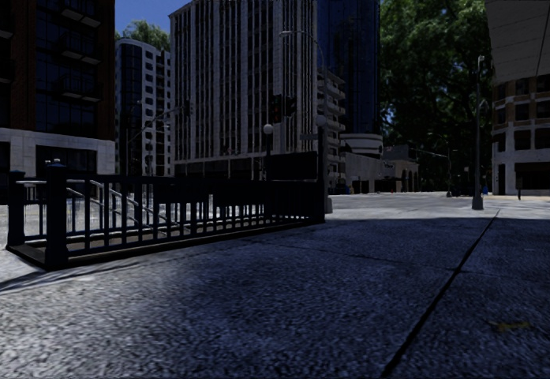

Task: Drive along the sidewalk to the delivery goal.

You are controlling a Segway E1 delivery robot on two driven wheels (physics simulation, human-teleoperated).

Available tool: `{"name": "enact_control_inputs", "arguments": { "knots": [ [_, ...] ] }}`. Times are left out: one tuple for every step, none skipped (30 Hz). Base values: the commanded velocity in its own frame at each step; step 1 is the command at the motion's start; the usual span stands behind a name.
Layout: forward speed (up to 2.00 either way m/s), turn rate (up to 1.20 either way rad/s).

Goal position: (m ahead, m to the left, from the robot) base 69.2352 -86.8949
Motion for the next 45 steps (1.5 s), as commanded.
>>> {"name": "enact_control_inputs", "arguments": {
  "knots": [
    [1.74, 0.00],
    [1.74, 0.00],
    [1.74, 0.00],
    [1.73, 0.00],
    [1.73, 0.00],
    [1.73, -0.16],
    [1.73, -0.25],
    [1.73, -0.31],
    [1.73, -0.34],
    [1.73, -0.40],
    [1.73, -0.46],
    [1.72, -0.59],
    [1.70, -0.62],
    [1.69, -0.63],
    [1.69, -0.64],
    [1.69, -0.64],
    [1.69, -0.64],
    [1.68, -0.64],
    [1.68, -0.64],
    [1.68, -0.64],
    [1.68, -0.64],
    [1.68, -0.64],
    [1.68, -0.64],
    [1.68, -0.64],
    [1.68, -0.64],
    [1.68, -0.64],
    [1.68, -0.64],
    [1.68, -0.64],
    [1.68, -0.64],
    [1.68, -0.64],
    [1.69, -0.64],
    [1.69, -0.64],
    [1.69, -0.64],
    [1.69, -0.64],
    [1.69, -0.64],
    [1.70, -0.64],
    [1.70, -0.64],
    [1.70, -0.64],
    [1.70, -0.64],
    [1.70, -0.64],
    [1.70, -0.64],
    [1.70, -0.64],
    [1.70, -0.64],
    [1.75, -0.64],
    [1.78, -0.64]
  ]
}}
